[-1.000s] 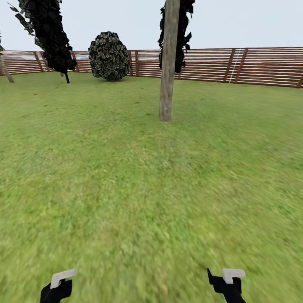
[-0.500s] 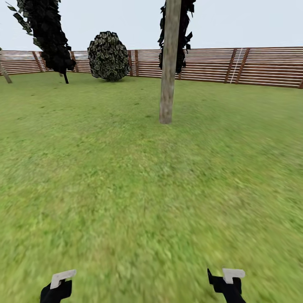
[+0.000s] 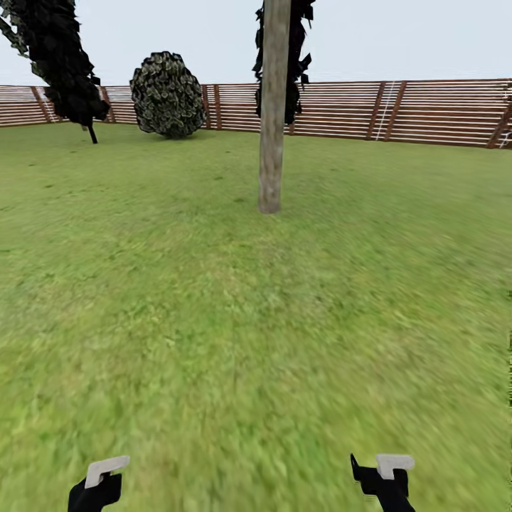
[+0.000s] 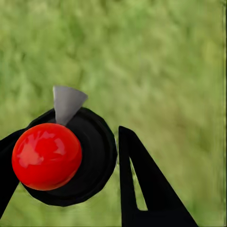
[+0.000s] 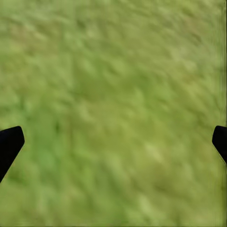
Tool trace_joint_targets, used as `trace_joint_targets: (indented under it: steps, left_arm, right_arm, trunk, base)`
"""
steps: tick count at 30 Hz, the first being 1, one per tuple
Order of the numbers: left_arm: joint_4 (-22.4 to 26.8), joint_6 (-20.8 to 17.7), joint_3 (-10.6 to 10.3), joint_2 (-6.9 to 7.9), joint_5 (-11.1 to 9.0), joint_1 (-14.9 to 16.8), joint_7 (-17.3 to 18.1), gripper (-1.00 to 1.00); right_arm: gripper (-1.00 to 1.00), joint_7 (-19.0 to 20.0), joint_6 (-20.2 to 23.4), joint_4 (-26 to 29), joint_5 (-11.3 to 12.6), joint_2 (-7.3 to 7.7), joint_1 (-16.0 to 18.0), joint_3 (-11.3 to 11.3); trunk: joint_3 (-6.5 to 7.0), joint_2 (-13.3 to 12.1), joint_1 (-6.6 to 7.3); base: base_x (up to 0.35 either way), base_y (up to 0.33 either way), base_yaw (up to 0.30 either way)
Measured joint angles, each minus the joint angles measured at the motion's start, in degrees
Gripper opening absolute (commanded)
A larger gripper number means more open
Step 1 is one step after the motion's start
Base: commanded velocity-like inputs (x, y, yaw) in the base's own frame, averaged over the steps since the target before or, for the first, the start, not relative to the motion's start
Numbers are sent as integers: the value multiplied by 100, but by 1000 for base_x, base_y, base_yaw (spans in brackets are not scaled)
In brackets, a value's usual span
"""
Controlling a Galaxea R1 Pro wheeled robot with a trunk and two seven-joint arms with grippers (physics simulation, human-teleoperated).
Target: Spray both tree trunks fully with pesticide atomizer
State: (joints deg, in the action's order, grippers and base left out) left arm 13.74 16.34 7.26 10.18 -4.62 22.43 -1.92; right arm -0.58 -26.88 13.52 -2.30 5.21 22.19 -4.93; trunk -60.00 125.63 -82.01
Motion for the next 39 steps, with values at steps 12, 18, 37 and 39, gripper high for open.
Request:
trace_joint_targets:
  steps: [12,18,37,39]
  left_arm:
    - [2,-1,0,0,0,3,0,-100]
    - [2,-1,1,1,0,0,0,-100]
    - [2,-1,5,1,0,1,0,-100]
    - [2,-1,6,1,0,2,2,-100]
  right_arm:
    - [100,1,0,-2,0,-1,2,0]
    - [100,1,0,-2,0,-1,2,0]
    - [100,1,0,-2,0,-1,2,-3]
    - [100,1,0,-2,0,5,2,-7]
  trunk:
    - [0,0,0]
    - [0,0,0]
    - [0,0,0]
    - [0,0,0]
  base:
    - [338,0,-47]
    - [338,0,0]
    - [338,0,0]
    - [338,0,0]
